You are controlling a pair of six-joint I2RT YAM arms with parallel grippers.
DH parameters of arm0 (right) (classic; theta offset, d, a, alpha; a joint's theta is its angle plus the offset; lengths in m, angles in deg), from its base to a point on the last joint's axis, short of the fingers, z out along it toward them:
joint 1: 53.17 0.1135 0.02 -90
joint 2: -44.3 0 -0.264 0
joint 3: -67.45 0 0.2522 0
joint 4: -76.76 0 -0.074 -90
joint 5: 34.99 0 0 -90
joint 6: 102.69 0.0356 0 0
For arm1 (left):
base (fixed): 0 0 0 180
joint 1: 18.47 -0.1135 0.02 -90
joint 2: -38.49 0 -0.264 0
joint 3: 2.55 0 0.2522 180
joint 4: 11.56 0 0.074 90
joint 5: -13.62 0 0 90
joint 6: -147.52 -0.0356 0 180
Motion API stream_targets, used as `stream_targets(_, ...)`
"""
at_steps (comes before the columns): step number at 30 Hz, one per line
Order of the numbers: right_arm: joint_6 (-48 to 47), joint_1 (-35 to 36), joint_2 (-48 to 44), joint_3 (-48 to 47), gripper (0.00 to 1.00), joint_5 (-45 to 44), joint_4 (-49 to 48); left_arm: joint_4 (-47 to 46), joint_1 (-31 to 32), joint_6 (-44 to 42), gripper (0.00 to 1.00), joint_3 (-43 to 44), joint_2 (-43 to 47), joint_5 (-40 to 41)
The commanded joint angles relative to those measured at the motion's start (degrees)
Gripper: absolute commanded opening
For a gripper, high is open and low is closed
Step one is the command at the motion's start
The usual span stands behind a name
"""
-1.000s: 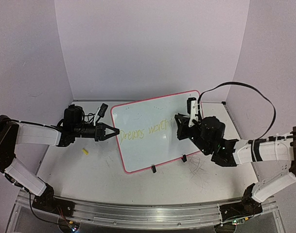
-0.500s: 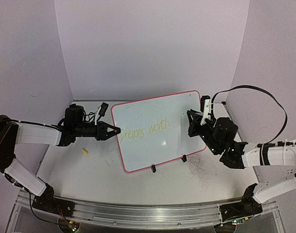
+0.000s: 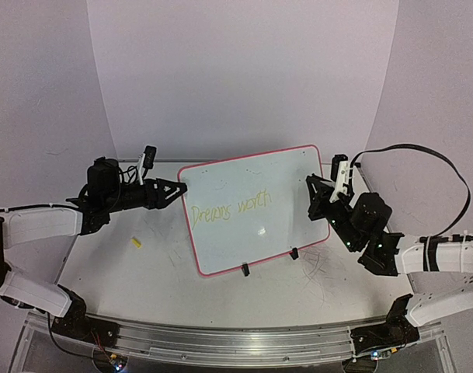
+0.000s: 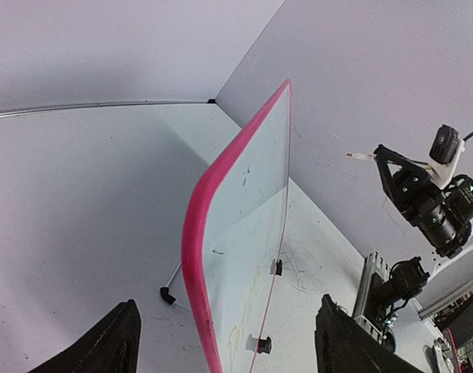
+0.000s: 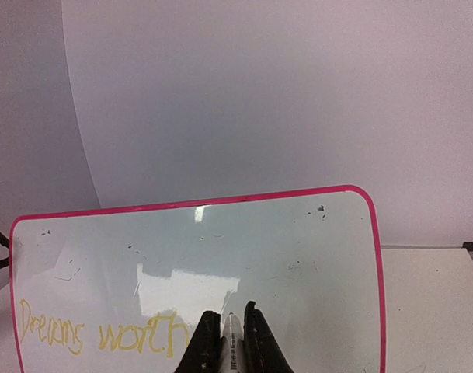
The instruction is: Write a sentence on the whiteboard
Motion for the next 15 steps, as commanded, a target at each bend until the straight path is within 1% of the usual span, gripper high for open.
stream_targets(1, 1.0, -0.1, -1.4, 0.7, 0.0, -1.0, -3.0, -1.6, 1.2, 5.7, 0.79, 2.3, 0.0, 5.2)
stream_targets(5, 1.8, -0.1, -1.4, 0.9, 0.0, -1.6, -3.2, -3.4, 2.4, 7.5, 0.8, 2.3, -0.9, 6.6)
stream_targets(11, 1.0, -0.1, -2.0, 1.0, 0.0, 0.8, -3.0, -6.5, 3.3, 9.0, 0.79, 2.2, -3.2, 6.4)
stream_targets(15, 0.6, -0.1, -2.3, 1.0, 0.0, 1.0, -2.9, -7.4, 3.4, 8.7, 0.74, 2.5, -5.3, 5.6)
